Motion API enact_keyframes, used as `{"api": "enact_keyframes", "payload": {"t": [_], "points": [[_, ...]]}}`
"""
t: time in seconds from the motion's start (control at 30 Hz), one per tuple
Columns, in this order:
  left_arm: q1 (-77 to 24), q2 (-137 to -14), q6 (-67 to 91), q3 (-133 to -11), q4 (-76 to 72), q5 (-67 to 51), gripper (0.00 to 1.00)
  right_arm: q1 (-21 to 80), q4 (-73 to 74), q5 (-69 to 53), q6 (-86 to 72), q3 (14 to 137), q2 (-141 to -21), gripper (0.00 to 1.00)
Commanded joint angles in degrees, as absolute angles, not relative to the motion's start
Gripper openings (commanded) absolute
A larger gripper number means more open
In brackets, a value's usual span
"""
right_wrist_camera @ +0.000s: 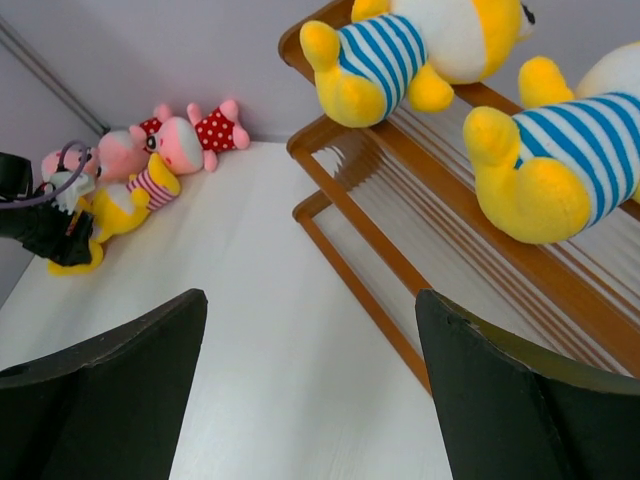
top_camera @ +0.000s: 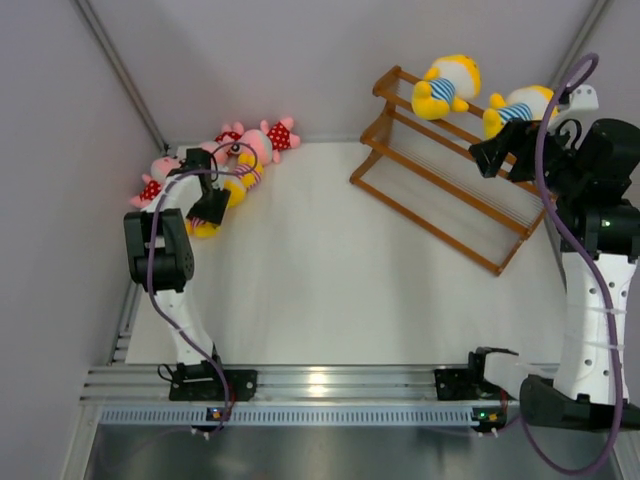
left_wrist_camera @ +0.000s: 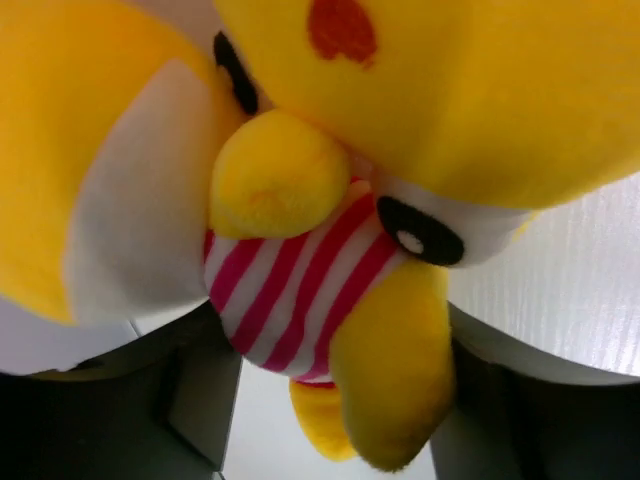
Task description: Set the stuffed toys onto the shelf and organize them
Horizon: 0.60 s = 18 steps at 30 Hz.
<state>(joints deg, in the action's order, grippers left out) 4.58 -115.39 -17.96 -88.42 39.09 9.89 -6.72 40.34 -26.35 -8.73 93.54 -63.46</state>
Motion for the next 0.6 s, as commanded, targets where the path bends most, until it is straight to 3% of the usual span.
{"api": "enact_keyframes", "payload": {"t": [0.0, 0.03, 0.07, 0.13, 0.3, 0.53, 0.57], "points": [[4.83, -115.23, -17.93, -89.39, 34.28, 6.0, 0.64, -4.22, 38.76, -24.17, -6.94, 92.46, -63.11, 0.86], [4.83, -114.88, -18.1, -88.78, 33.93, 5.02, 0.5, -3.17, 38.76, -23.73, -6.86, 91.68, -63.11, 0.86], [4.92, -114.35, -18.37, -87.99, 33.66, 4.05, 0.26, -2.73, 38.85, -23.47, -6.68, 91.41, -63.02, 0.86], [4.92, -112.33, -19.59, -85.96, 32.79, 2.2, 0.0, -1.24, 39.02, -23.12, -6.42, 90.79, -63.11, 0.85], [5.1, -104.27, -23.2, -81.75, 32.96, 0.26, 0.0, 3.68, 40.51, -21.27, -5.36, 90.26, -63.54, 0.85], [5.1, -84.84, -36.61, -75.15, 43.66, -17.02, 0.0, 16.31, 40.0, -20.75, -4.57, 88.07, -64.77, 0.84], [5.1, -80.46, -38.74, -74.36, 48.12, -24.36, 0.0, 18.26, 39.56, -20.57, -4.92, 87.89, -65.12, 0.85]]}}
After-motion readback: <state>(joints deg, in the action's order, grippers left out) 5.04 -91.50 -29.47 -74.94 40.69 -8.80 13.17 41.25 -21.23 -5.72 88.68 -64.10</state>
